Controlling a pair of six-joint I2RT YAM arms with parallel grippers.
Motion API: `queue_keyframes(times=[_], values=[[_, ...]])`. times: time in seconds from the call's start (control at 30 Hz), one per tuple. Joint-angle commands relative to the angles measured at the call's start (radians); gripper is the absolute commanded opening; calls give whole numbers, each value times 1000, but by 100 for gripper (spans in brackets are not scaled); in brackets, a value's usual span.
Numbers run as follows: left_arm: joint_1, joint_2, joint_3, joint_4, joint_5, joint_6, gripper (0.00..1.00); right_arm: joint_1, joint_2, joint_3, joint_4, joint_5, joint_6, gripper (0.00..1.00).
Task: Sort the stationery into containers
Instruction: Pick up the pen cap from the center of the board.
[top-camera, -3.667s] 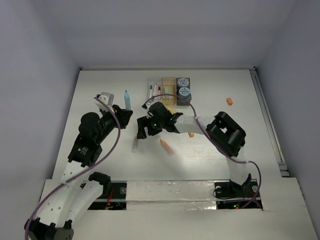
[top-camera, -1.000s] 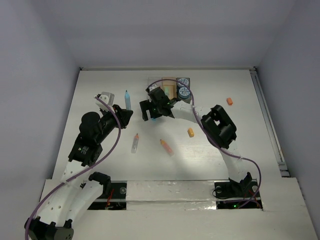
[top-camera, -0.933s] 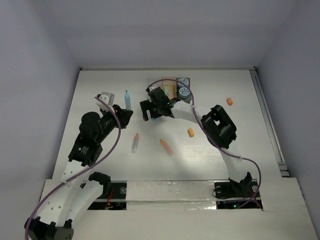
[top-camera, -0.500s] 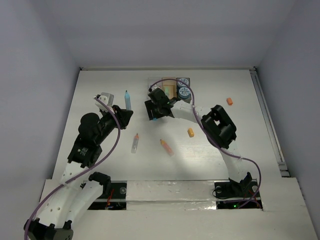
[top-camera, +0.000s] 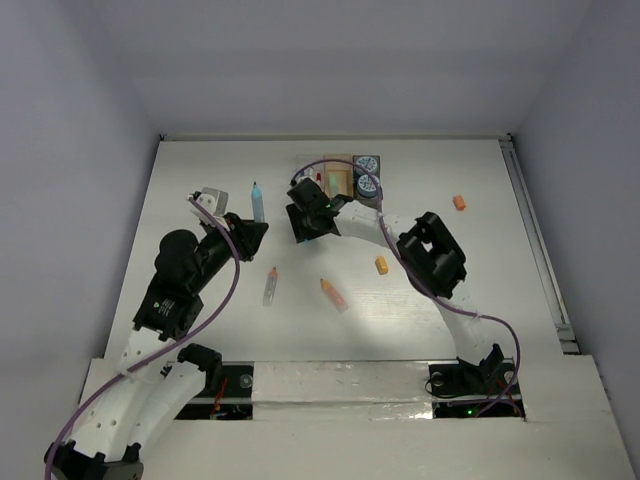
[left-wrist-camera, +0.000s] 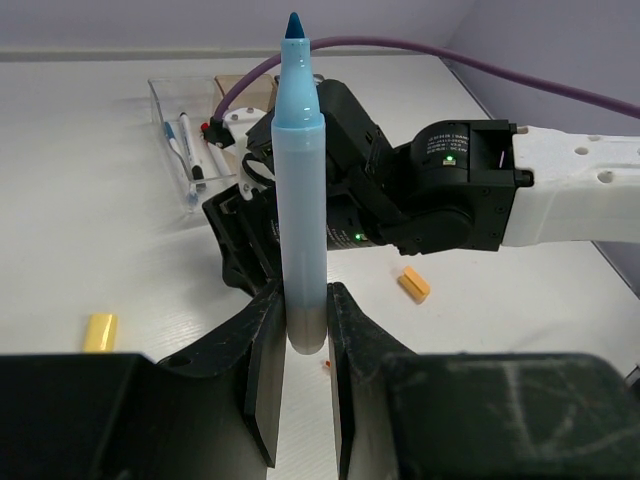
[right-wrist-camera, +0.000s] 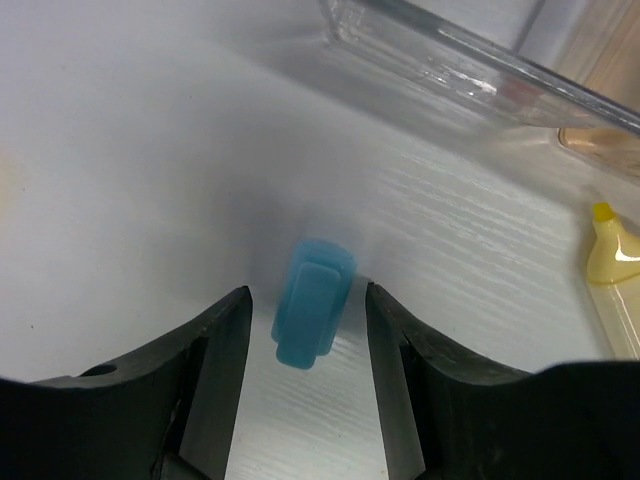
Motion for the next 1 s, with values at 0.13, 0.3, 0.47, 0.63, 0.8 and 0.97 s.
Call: queue_keyframes(times=[0.13, 0.3, 0.47, 0.63, 0.8, 0.97], values=[[-5, -20, 39, 40, -2, 8, 0, 5, 38, 57, -57, 46, -4, 54], [-5, -20, 39, 38, -5, 8, 0, 5, 86, 126, -101, 72, -30, 51], [-5, -18, 39, 40, -5, 9, 0, 14, 116, 158, -135, 79, -42, 32], [-5, -7, 39, 37, -5, 8, 0, 14, 97, 132, -109, 69, -38, 5], [-5, 20, 39, 37, -4, 8, 0, 14, -122, -32, 63, 40, -42, 1], [-5, 51, 36, 46, 21, 9, 0, 14, -402, -222, 301, 5, -33, 0]])
